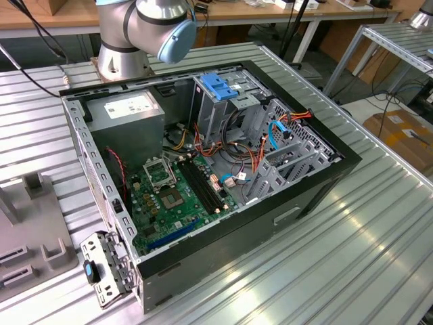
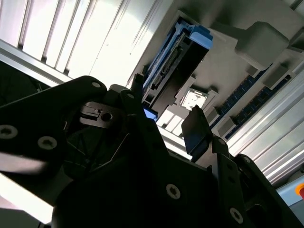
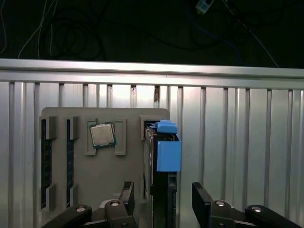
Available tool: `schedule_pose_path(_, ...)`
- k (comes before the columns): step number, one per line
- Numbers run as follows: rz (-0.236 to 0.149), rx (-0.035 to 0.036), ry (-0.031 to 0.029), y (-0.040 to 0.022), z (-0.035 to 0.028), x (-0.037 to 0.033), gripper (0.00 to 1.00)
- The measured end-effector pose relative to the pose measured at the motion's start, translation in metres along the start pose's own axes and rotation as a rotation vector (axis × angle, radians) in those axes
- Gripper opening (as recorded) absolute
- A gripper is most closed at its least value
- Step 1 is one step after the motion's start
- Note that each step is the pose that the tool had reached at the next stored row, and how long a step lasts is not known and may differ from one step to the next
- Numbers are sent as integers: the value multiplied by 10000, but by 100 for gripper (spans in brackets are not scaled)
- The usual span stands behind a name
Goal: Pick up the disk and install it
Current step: 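Pick up the disk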
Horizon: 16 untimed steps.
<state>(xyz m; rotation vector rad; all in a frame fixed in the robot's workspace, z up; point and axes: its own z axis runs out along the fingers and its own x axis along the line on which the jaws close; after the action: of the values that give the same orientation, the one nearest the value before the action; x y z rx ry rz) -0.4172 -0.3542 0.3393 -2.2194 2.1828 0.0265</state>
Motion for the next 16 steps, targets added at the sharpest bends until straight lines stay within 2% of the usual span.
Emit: schedule_pose_path(16,0,2,-1,0,27,1,60)
